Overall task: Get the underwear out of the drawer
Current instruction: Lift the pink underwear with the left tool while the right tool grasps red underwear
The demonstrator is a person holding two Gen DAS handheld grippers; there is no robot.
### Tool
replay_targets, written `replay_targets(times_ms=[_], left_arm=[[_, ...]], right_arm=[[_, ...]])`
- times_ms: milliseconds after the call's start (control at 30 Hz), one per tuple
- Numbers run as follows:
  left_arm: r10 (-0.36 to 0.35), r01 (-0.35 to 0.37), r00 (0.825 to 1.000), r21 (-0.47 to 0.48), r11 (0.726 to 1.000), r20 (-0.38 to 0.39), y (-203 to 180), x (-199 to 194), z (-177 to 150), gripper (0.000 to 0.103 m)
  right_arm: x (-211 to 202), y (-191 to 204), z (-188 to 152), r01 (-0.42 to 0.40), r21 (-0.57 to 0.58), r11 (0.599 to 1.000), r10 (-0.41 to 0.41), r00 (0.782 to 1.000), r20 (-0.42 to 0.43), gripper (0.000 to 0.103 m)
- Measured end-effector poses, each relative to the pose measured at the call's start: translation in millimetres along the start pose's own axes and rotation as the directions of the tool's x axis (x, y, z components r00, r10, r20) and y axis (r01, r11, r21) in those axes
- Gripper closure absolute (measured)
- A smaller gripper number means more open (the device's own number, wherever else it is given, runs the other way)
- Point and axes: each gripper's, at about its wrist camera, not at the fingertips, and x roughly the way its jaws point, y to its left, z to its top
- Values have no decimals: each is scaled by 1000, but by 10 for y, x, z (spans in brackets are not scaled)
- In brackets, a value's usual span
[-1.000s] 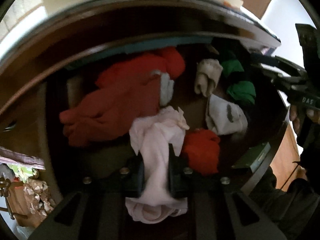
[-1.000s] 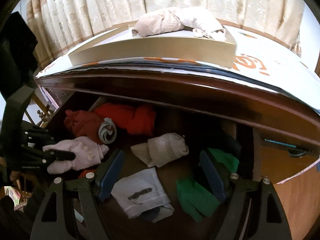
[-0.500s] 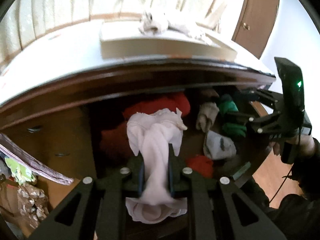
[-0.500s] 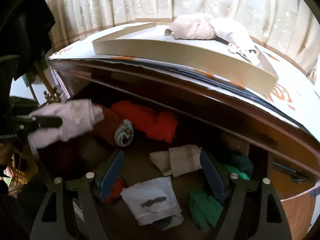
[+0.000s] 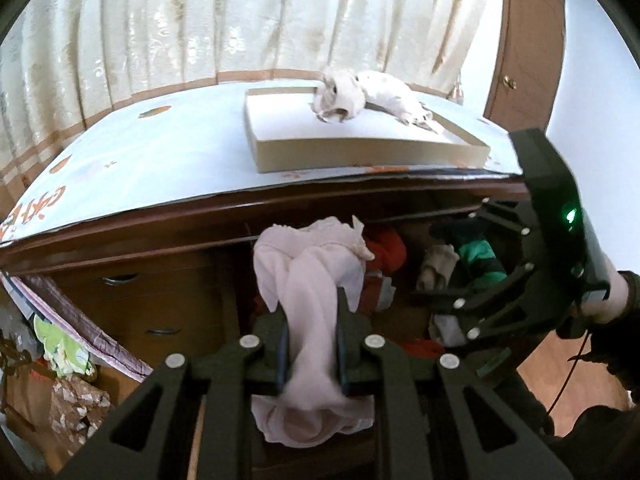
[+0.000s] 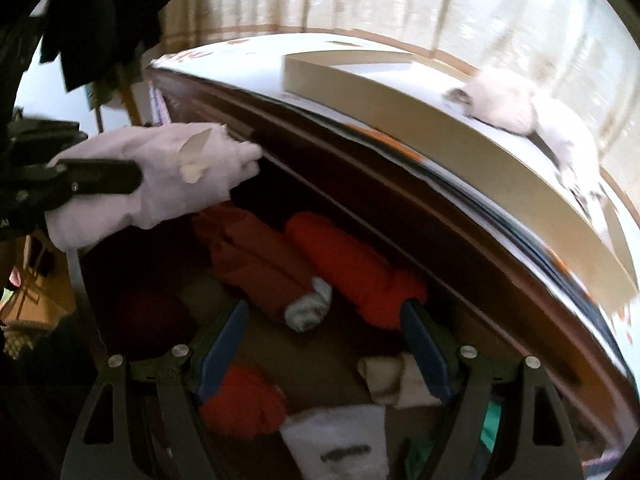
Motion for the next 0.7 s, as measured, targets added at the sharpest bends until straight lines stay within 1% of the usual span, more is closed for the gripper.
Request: replay_targets(times_ms=[200,367,700], left_arm=[[7,-6,1000,-46,999,20,148,-62,-28,87],[12,-10,1000,-75,997,29,265,-89,-48,87],[14,-11,1000,-124,992,27,442,-51,-105,87]], right_arm=[[145,198,171,-20,-99,995,18,1000,-22,23],[349,390,269,-36,-203,979,24,998,-60,23],[708,563,338,-87,-296,951,53,991,-121,23]])
